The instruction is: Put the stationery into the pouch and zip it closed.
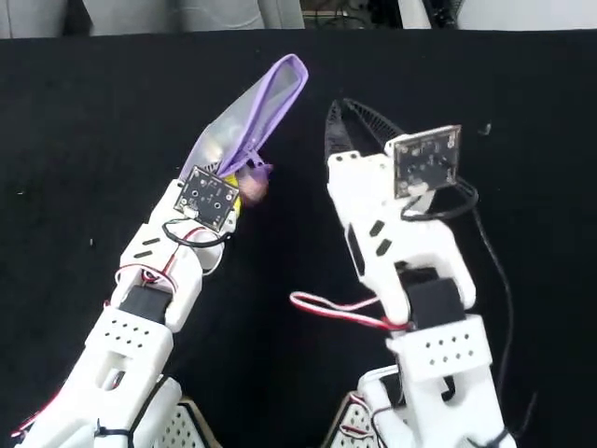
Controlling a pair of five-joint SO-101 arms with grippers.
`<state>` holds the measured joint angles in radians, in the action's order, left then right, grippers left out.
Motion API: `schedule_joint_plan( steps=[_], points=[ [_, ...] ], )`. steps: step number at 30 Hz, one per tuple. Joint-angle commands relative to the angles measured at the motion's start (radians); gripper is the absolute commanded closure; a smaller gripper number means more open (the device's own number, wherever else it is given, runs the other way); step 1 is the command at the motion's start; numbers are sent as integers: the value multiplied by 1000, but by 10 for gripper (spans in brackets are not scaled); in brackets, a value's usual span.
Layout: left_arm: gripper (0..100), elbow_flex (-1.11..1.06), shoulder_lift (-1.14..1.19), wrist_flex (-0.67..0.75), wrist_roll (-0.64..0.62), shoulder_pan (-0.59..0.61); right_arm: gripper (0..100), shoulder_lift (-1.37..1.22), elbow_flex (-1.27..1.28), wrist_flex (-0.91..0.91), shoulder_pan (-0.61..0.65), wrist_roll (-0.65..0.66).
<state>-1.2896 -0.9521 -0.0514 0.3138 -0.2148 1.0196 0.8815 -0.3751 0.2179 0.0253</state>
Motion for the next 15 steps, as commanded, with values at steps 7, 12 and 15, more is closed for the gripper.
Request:
schedule_joint_plan(
  steps=[7,12,15],
  points=[
    [971,12,-23,18,9,1,896,-5,-21,-112,34,-118],
    [971,12,-23,17,9,1,710,133,206,-2,158,-132],
    [971,12,-23,17,9,1,730,213,351,103,235,-98]
  ],
)
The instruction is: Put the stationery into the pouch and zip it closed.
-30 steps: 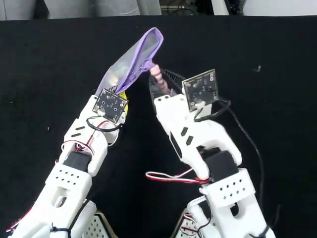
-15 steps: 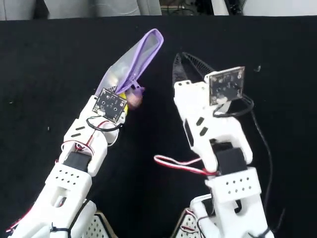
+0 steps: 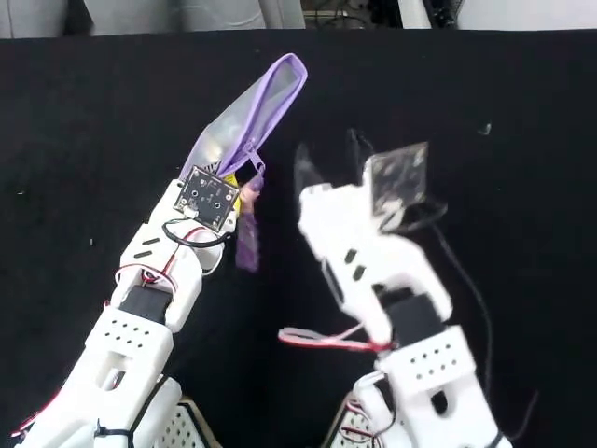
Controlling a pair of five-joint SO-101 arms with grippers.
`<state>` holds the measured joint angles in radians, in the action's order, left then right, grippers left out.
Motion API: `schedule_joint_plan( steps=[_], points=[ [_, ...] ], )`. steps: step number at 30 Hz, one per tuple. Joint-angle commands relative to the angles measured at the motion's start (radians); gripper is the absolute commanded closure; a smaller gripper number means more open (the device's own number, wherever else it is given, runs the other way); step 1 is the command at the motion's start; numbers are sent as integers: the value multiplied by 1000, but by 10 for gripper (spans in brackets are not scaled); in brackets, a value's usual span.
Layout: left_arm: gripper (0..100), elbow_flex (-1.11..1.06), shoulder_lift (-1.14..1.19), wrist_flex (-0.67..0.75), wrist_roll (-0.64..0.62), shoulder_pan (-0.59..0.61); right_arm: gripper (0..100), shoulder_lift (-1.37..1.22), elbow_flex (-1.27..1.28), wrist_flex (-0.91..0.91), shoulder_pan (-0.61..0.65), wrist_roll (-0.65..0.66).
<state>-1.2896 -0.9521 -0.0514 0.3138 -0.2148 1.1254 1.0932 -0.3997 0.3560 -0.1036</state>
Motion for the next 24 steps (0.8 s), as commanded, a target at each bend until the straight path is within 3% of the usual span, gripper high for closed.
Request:
schedule_joint_plan(
  steps=[1,10,24],
  points=[
    [971,12,-23,17,9,1,744,134,179,150,120,32],
    [971,10,-23,15,6,1,786,196,312,264,160,-28],
    [971,8,-23,15,8,-1,789,-62,283,417,193,-35]
  ],
)
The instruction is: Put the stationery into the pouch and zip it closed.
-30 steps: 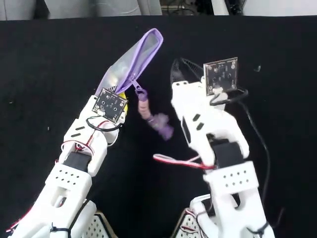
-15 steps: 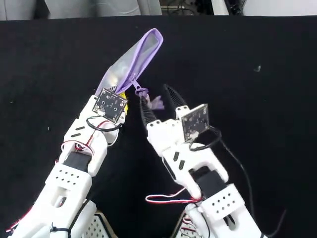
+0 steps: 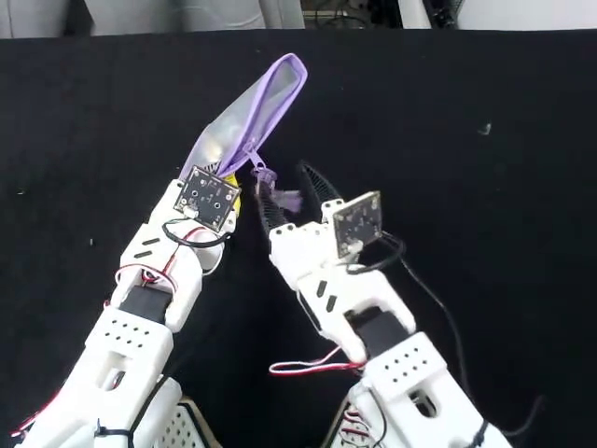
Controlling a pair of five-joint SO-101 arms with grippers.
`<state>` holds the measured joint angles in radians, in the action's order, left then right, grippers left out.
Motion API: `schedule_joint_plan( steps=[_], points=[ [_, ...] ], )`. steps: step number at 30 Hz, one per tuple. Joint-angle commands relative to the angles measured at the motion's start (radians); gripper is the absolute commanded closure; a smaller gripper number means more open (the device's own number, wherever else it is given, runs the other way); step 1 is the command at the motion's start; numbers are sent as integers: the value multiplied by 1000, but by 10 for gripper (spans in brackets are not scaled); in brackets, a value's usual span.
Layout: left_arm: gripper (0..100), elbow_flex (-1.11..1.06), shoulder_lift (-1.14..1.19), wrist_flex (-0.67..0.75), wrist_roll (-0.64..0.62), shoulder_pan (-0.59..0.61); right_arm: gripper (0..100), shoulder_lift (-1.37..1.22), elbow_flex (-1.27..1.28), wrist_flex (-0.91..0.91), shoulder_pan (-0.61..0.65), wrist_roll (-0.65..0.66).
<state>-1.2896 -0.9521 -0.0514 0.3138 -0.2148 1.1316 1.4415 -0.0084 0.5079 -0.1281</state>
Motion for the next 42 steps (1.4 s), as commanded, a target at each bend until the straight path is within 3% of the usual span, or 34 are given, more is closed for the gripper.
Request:
schedule_joint_plan(
  steps=[1,12,18,32,42],
  points=[
    [971,5,-23,15,8,1,789,-87,-76,25,44,-11],
    [971,7,-23,15,6,1,794,-160,-130,34,48,-11],
    [971,7,-23,15,6,1,949,-160,-130,32,48,-11],
    [971,4,-23,15,8,1,988,-154,-145,25,15,-8],
    [971,-8,-25,20,9,-4,988,-159,-426,-293,-163,-9]
  ],
)
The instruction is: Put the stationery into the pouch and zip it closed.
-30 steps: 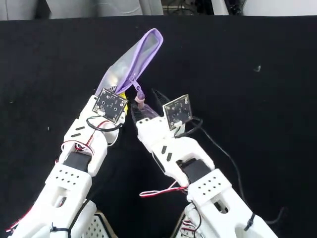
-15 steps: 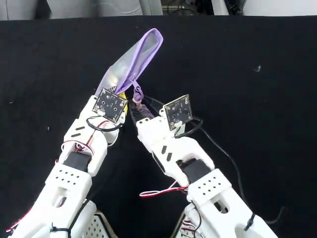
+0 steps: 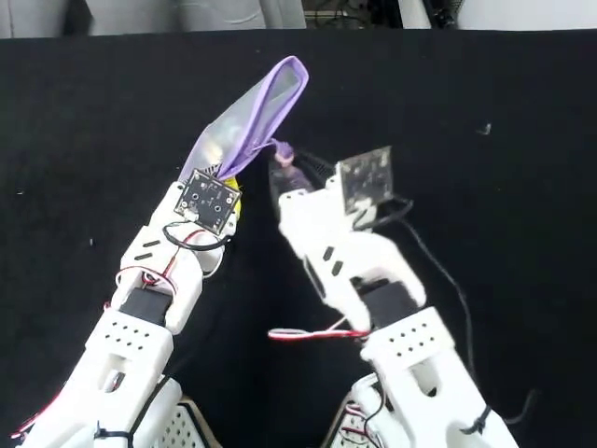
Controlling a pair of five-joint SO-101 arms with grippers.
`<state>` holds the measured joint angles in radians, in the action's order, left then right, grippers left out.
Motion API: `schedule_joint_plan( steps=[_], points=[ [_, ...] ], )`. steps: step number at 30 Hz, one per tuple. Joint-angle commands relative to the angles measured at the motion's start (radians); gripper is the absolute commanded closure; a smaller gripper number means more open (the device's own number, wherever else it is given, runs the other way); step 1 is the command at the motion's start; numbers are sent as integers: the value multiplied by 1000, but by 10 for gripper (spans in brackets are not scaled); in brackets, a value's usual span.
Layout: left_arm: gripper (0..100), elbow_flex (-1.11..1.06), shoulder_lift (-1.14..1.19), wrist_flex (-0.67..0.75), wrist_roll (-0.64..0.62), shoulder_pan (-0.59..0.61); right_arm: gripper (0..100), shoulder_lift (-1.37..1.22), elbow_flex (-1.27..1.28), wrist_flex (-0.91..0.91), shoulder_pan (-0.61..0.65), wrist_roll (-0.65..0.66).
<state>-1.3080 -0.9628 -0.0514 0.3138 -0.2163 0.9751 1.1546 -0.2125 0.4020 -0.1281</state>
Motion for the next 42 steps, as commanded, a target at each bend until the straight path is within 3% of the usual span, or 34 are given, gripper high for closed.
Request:
schedule_joint_plan(
  steps=[1,20,27,42],
  points=[
    [971,10,-14,20,9,-4,988,-2,-156,-101,-64,-6],
    [971,8,-12,21,9,-5,988,-16,-308,-107,-186,20],
    [971,8,-12,21,9,-5,988,-208,-438,-117,-192,55],
    [971,8,-12,21,9,-5,988,-547,-808,-195,-339,55]
  ],
)
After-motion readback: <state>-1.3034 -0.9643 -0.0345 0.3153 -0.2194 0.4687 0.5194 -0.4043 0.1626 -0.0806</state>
